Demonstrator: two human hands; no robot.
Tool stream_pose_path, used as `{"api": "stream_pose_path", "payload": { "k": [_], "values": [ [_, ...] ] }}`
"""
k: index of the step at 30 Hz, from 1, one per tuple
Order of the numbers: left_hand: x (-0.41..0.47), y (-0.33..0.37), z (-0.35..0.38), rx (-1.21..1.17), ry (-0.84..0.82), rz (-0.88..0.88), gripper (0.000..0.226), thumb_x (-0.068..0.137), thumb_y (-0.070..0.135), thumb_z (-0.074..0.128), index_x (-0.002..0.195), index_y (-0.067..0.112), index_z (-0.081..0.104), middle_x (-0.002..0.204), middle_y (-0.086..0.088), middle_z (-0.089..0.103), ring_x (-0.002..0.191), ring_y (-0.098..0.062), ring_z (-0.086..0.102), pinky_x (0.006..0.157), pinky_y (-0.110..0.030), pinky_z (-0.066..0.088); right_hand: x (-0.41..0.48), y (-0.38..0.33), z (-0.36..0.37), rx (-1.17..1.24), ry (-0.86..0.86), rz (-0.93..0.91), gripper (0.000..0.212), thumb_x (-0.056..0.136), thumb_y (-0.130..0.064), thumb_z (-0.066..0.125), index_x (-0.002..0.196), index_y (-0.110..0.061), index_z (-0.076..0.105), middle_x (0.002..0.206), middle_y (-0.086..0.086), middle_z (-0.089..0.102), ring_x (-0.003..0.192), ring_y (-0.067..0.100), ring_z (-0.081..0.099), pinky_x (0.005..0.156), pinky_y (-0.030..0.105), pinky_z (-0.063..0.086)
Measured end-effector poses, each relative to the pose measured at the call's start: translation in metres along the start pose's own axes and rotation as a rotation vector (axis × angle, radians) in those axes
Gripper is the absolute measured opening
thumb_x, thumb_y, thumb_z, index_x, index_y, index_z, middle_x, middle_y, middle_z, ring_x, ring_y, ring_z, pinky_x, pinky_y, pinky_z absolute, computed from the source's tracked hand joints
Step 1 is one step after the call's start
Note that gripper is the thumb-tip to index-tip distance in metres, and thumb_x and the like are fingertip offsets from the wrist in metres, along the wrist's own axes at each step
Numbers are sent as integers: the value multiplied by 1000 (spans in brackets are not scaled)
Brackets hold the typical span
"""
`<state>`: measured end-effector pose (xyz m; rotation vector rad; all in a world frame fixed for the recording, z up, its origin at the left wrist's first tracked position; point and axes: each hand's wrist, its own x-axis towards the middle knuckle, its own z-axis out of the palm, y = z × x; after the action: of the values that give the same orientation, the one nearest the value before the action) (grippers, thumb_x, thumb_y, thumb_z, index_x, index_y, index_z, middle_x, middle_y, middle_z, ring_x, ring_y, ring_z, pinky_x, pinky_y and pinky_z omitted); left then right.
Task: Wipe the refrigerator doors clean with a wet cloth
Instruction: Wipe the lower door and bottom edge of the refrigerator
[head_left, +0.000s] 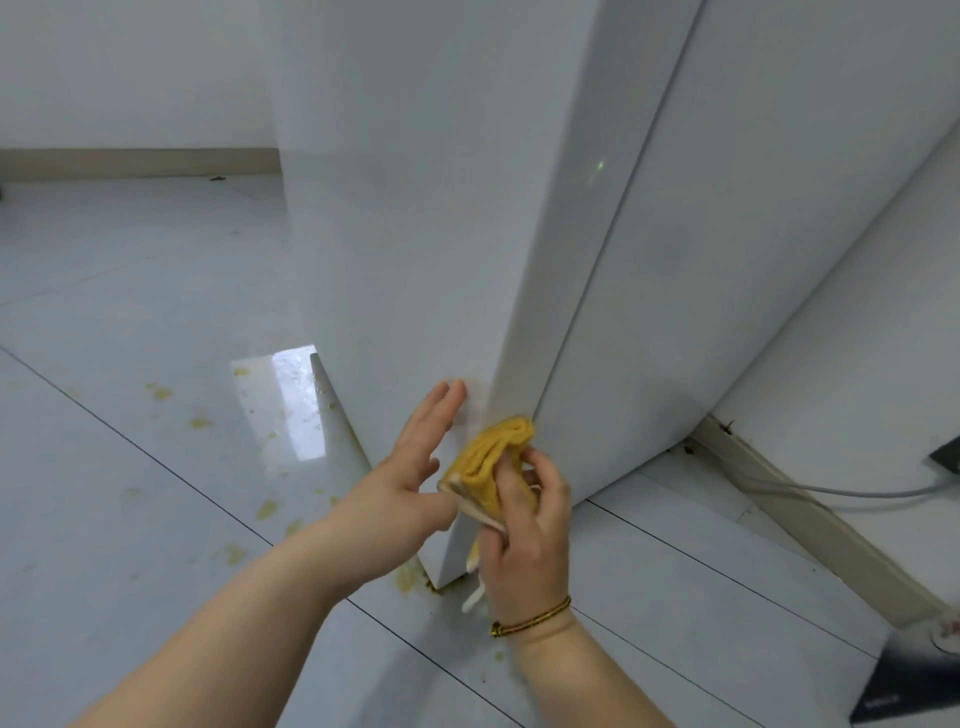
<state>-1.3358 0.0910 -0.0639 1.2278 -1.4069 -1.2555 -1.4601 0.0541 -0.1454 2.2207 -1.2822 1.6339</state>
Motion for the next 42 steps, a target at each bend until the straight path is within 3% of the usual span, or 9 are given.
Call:
{"api": "stream_pose_path", "payload": {
  "k": [3,10,17,19,23,26,32,38,42],
  "values": [
    [1,-2,-2,0,-1,13,85,71,-7,42,116,63,21,143,39,7,127,22,15,91,4,29,-13,12,-9,-29,-89,-33,44,76,-7,39,117,-22,48,114,6,40,94,20,43,86,18,38],
    [2,-2,-7,-18,-21,0,86,54,6,39,115,65,25,144,38,11,130,20,17,101,-9,26,37,-21,2,100,188,100,46,79,-6,36,122,-20,45,119,7,36,99,22,44,90,23,40],
    [1,-4,0,2,-3,13,84,62,3,42,116,64,20,144,39,7,132,17,15,98,-4,26,-17,8,2,1,-78,125,46,75,-7,36,118,-18,47,117,6,38,100,20,42,92,19,36],
    [1,-3,-1,3,-5,16,84,62,3,41,117,64,20,145,37,7,133,15,15,99,-6,26,-25,13,-10,114,-142,274,51,75,-9,37,120,-25,54,112,3,45,99,14,46,92,5,34],
    [0,-3,-2,13,-8,-1,86,55,9,37,116,67,19,144,40,6,133,13,17,96,-6,26,9,14,-31,261,82,629,54,68,-9,36,116,-9,59,109,6,47,92,0,47,82,1,37],
    [-1,-6,-1,4,5,-7,86,56,10,37,115,70,17,142,44,5,133,9,18,92,-7,28,37,7,-21,198,169,546,59,68,-3,34,126,5,48,120,5,36,102,5,40,92,4,30],
    [1,-8,1,16,12,6,88,55,8,37,116,68,17,140,45,4,130,21,13,95,1,25,-4,2,18,28,15,457,51,70,-6,27,120,-9,36,130,15,34,112,24,36,97,23,30],
    [1,-10,3,40,17,17,88,55,8,37,115,70,16,136,50,3,127,25,12,92,5,25,-41,15,5,124,-454,822,58,86,12,35,140,-5,27,147,6,20,132,19,32,97,5,19],
    [0,-9,0,37,19,21,89,55,6,37,114,69,19,141,45,7,127,24,14,98,-2,25,-1,-16,11,242,-22,776,56,76,9,31,131,7,39,128,-2,26,122,20,40,94,-3,20]
  ]
}}
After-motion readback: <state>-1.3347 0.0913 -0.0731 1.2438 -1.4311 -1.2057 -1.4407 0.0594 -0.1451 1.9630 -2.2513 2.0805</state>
